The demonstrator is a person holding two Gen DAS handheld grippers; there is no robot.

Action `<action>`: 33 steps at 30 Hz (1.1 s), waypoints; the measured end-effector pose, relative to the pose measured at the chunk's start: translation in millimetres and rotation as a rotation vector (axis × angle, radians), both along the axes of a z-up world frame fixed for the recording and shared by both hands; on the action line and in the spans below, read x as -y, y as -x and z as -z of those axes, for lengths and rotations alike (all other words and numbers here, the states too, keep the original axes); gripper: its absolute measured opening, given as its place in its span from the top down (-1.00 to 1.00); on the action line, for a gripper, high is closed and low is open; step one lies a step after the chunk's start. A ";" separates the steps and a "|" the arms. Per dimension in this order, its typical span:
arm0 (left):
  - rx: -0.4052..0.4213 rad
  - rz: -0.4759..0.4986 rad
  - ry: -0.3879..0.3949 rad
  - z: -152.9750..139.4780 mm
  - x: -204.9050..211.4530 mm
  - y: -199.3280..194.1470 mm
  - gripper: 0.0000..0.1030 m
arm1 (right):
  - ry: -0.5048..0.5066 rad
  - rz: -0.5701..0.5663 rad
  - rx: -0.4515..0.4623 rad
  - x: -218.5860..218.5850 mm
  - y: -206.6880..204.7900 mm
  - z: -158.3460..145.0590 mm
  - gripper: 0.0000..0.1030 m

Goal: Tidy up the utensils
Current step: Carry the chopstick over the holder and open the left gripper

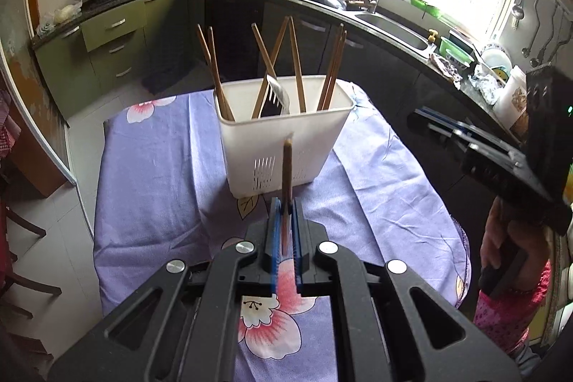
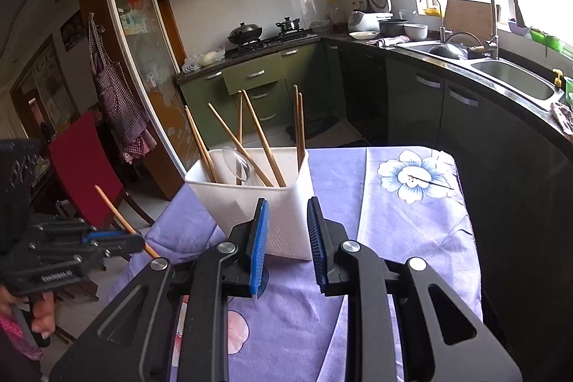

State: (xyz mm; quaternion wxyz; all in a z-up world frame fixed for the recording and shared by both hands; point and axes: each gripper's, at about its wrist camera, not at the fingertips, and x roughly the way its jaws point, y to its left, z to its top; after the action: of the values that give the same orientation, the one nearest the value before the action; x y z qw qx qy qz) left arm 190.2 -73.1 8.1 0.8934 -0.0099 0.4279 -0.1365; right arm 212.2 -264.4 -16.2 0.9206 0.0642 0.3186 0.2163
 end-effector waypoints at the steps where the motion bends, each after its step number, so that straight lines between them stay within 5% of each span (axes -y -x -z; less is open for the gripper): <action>1: 0.013 -0.001 0.003 -5.7 0.2 -0.8 0.88 | -0.004 0.001 -0.005 3.3 0.1 3.1 0.56; 22: 0.261 -0.059 -0.002 -140.0 5.7 -26.6 0.88 | -0.086 -0.007 -0.103 20.3 42.5 70.1 0.56; 27: 0.242 -0.091 -0.037 -138.4 6.3 -49.2 0.88 | -0.095 -0.009 -0.115 21.0 43.4 74.9 0.56; 33: 0.135 -0.099 -0.052 -102.2 4.3 -79.2 0.88 | -0.078 -0.016 -0.115 15.4 42.2 73.9 0.56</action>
State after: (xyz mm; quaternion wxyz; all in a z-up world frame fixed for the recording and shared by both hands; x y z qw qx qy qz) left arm 269.4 -77.4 110.3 0.9259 0.0015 0.3690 -0.0812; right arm 170.0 -279.8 -90.0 0.8959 0.1100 0.3628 0.2318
